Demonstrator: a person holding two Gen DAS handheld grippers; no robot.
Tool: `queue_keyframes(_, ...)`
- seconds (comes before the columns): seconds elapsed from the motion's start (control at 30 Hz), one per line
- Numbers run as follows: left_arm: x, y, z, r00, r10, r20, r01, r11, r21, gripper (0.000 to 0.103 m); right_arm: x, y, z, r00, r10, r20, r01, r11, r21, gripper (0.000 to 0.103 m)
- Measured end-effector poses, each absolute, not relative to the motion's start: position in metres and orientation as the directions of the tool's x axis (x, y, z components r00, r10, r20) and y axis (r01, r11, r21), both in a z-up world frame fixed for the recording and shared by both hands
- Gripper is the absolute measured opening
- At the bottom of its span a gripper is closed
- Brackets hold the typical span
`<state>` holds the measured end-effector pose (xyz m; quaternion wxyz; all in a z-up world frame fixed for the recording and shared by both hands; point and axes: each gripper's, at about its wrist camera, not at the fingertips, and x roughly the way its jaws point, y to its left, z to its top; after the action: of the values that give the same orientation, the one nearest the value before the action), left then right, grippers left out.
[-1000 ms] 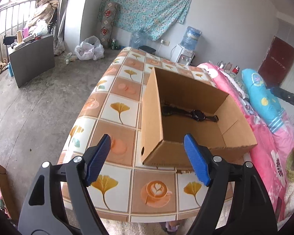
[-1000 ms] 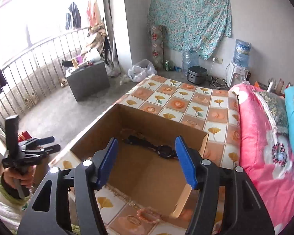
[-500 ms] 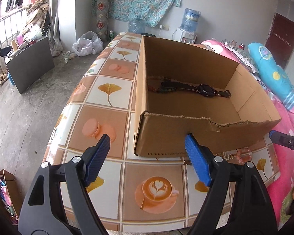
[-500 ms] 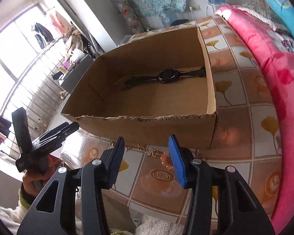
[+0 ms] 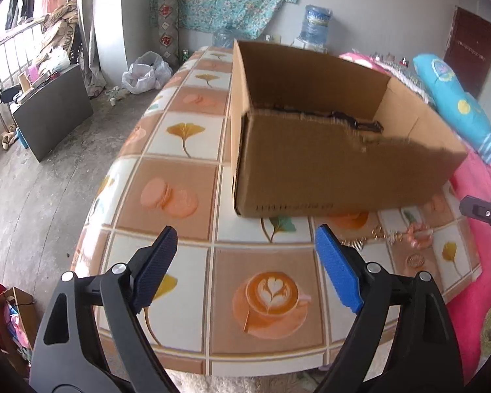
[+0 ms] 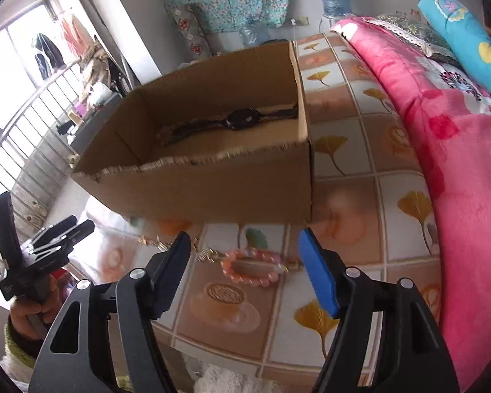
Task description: Organize jewelry
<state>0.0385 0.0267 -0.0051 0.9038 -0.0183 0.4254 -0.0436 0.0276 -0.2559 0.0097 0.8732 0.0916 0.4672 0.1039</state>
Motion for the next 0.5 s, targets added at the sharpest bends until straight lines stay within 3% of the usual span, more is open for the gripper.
queue_keyframes(0.1,0.031,0.015,-0.024,0.6,-0.052,-0.798,0.093,0.996,0.005,0.082,0.008,-0.247,-0.014,0.501,0.179,-0.847,-0.082,0.984,0.16,0.071)
queue_keyframes(0.3,0.032,-0.003,-0.043,0.564,0.006,-0.825,0.121,0.989,0.089,0.085,-0.006,-0.232,-0.046,0.518,0.04,-0.854,-0.082,0.997,-0.003,0.08)
queue_keyframes(0.5,0.025,0.0,-0.046,0.578,0.014,-0.816,0.088,0.993,0.079,0.095,-0.004,-0.232,-0.056,0.532,0.031,-0.846,-0.088,0.996,-0.019,0.096)
